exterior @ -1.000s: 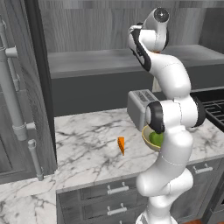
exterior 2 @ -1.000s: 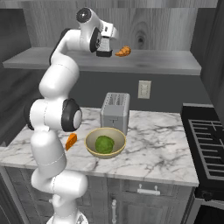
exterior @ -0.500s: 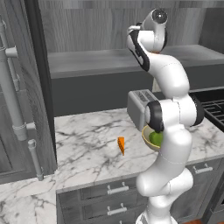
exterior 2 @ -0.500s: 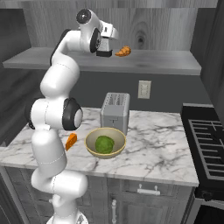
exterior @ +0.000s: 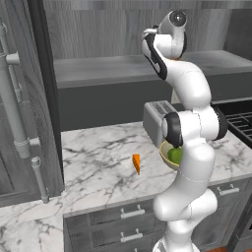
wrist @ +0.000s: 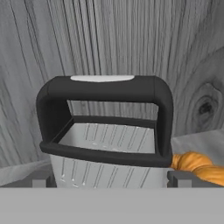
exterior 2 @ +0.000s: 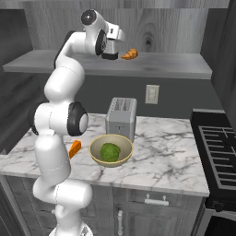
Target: Pick the cheese from the fridge and the cheese grater from the cabinet and place them next to the salad bowl.
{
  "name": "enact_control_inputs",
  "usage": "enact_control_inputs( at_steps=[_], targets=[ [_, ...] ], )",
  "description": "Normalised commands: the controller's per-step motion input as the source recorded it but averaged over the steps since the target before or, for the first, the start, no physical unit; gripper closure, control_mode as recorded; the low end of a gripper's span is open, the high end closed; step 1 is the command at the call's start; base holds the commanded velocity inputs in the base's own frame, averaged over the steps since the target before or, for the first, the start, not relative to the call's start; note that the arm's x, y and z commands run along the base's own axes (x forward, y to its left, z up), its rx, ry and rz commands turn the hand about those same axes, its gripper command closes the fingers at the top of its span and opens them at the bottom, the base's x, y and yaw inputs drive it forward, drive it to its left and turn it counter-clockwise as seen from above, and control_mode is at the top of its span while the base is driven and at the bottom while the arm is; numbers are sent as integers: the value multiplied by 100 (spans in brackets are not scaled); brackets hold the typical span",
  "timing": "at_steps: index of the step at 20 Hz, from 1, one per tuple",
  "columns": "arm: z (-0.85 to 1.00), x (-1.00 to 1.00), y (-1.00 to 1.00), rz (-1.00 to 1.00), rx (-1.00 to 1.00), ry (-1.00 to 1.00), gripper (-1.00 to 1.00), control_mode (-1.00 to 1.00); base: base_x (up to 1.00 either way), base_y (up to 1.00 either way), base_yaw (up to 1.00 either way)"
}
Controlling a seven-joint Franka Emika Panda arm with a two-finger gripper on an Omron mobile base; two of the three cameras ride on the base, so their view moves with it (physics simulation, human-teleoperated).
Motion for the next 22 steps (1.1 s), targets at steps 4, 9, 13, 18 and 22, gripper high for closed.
enact_control_inputs(
  at_steps=[4, 9, 13, 18, 22],
  targets=[
    [-6, 9, 0, 0, 1, 0, -100, -100, 0, 0, 0],
    [-8, 4, 0, 0, 3, 0, -100, -100, 0, 0, 0],
    [-4, 4, -3, 0, 2, 0, -100, -100, 0, 0, 0],
    [-4, 4, -5, 0, 2, 0, -100, -100, 0, 0, 0],
    [-3, 2, 0, 0, 1, 0, 100, -100, 0, 0, 0]
  ],
)
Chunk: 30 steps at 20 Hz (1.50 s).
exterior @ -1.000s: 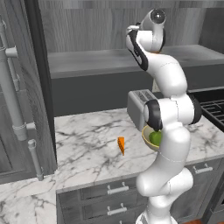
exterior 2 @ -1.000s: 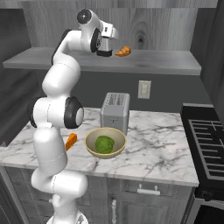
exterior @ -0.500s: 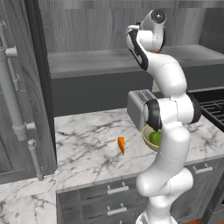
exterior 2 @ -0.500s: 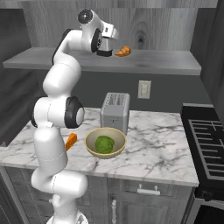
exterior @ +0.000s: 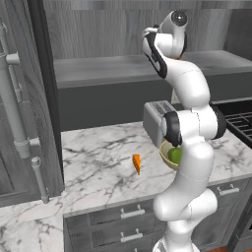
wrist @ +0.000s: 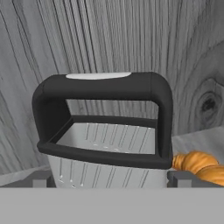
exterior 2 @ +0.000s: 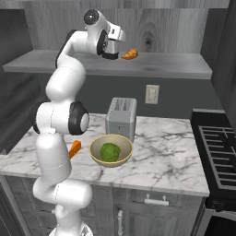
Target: Pick the cheese from the fridge and the cheese grater from the cabinet and place them next to the salad bowl.
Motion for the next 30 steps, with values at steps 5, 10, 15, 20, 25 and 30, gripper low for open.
enact_control_inputs(
  at_steps=[5, 10, 15, 20, 25, 30],
  targets=[
    [-2, -7, 0, 0, 2, 0, 100, -100, 0, 0, 0],
    [0, -26, 0, 0, 3, -2, 100, -100, 0, 0, 0],
    [0, -50, 2, 0, 1, -7, 100, -100, 0, 0, 0],
    [-3, -73, 11, -1, 0, -18, 100, -100, 0, 0, 0],
    [-1, -77, 10, -1, 0, -17, 100, -100, 0, 0, 0],
    [2, -69, 13, -2, 0, -3, 100, -100, 0, 0, 0]
  ],
)
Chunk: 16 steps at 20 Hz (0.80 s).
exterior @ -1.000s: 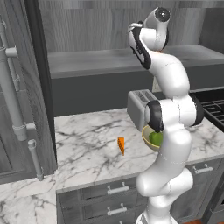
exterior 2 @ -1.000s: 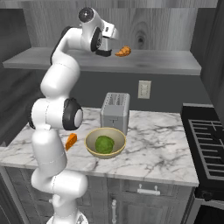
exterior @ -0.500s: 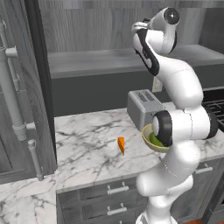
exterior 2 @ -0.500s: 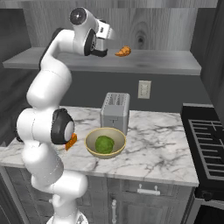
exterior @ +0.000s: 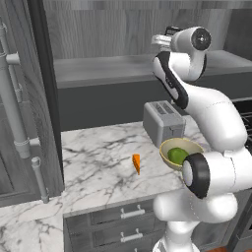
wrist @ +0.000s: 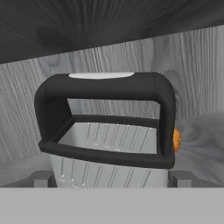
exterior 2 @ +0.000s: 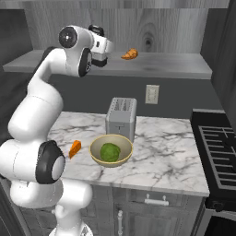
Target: Pick the cheese from the fridge and the cheese grater from the cabinet and place them next to the salad bowl.
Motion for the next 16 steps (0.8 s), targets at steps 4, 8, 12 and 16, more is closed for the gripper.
enact_control_inputs(
  at_steps=[4, 8, 12, 16],
  targets=[
    [8, -68, 9, -2, 0, 0, 100, -100, 0, 0, 0],
    [-2, -76, 15, -3, 0, -1, 100, -100, 0, 0, 0],
    [-8, -76, 22, -7, 0, -1, 100, -100, 0, 0, 0],
    [-15, -68, 30, -6, 0, 0, 100, -100, 0, 0, 0]
  ],
)
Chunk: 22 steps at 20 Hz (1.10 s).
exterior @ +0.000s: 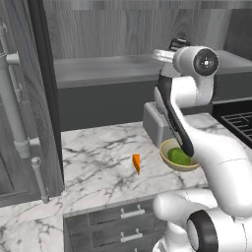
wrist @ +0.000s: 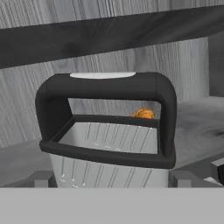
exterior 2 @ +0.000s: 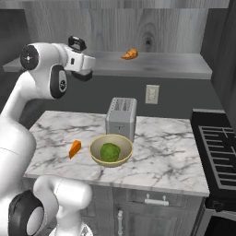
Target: Pick the cheese from the fridge and the cheese grater from the cabinet and place them next to the salad bowl.
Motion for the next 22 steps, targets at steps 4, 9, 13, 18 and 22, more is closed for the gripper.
enact_control_inputs(
  at_steps=[4, 9, 13, 18, 22],
  targets=[
    [-22, -61, 34, -1, 0, 0, 100, -100, 0, 0, 0],
    [-30, -55, 41, -1, -2, 0, 100, -100, 0, 0, 0],
    [-35, -45, 44, -4, -2, 0, 100, -100, 0, 0, 0],
    [-47, -41, 43, -12, -3, 0, 100, -100, 0, 0, 0],
    [-57, -25, 39, -16, -2, 1, 100, -100, 0, 0, 0]
  ],
)
